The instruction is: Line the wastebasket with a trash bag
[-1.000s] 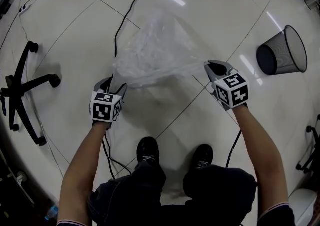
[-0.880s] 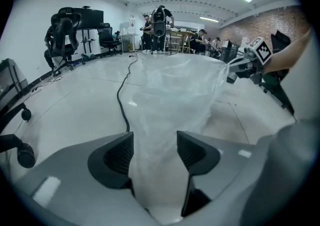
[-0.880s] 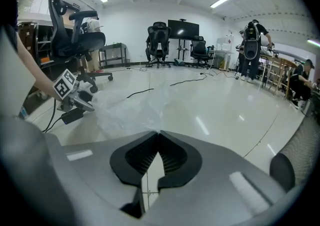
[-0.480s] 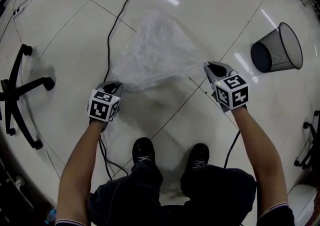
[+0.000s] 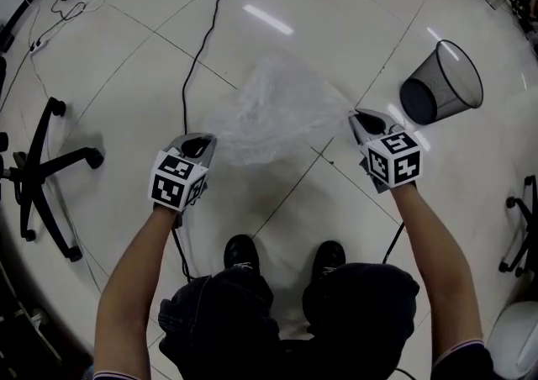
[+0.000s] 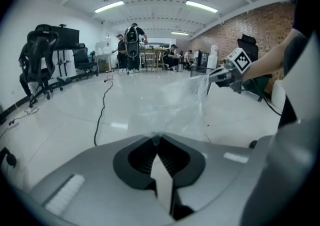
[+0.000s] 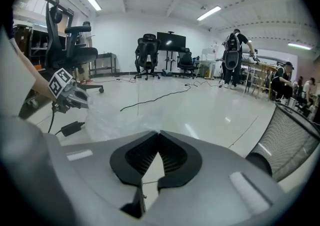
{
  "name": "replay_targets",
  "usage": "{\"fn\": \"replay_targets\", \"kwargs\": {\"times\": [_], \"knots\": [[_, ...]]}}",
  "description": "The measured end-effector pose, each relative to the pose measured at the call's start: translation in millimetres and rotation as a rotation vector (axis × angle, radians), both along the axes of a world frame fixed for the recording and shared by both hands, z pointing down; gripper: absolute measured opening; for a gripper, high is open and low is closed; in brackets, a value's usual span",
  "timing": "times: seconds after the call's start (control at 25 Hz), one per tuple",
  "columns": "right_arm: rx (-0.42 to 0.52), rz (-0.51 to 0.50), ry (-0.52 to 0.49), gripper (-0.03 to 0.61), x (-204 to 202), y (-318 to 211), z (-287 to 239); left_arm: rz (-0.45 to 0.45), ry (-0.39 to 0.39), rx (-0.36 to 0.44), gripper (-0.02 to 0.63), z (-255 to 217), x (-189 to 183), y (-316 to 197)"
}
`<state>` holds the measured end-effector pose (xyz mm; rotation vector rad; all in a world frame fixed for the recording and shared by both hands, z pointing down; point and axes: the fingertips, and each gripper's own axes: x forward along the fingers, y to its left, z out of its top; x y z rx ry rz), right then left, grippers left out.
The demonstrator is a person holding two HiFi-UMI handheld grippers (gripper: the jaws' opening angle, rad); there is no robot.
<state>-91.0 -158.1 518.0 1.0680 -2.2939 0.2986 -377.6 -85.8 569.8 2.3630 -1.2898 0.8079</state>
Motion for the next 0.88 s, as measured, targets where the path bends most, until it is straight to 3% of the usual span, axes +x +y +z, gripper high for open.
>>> {"fn": "replay_targets", "kwargs": {"times": [0.32, 0.56, 0.88], "knots": [[0.138, 0.046, -0.026, 0.002, 27, 14, -94, 0.057, -0.019, 0.167, 0.012, -111, 31, -17], [0.231, 0.103, -0.002, 0.002, 72, 36, -161, 0.109, -0.02, 0.29, 0.012, -197, 60, -22], [0.343, 0.211, 0.029, 0.002, 128, 73, -246, 0.22, 0.01, 0.386, 0.011, -288, 117, -14]]}}
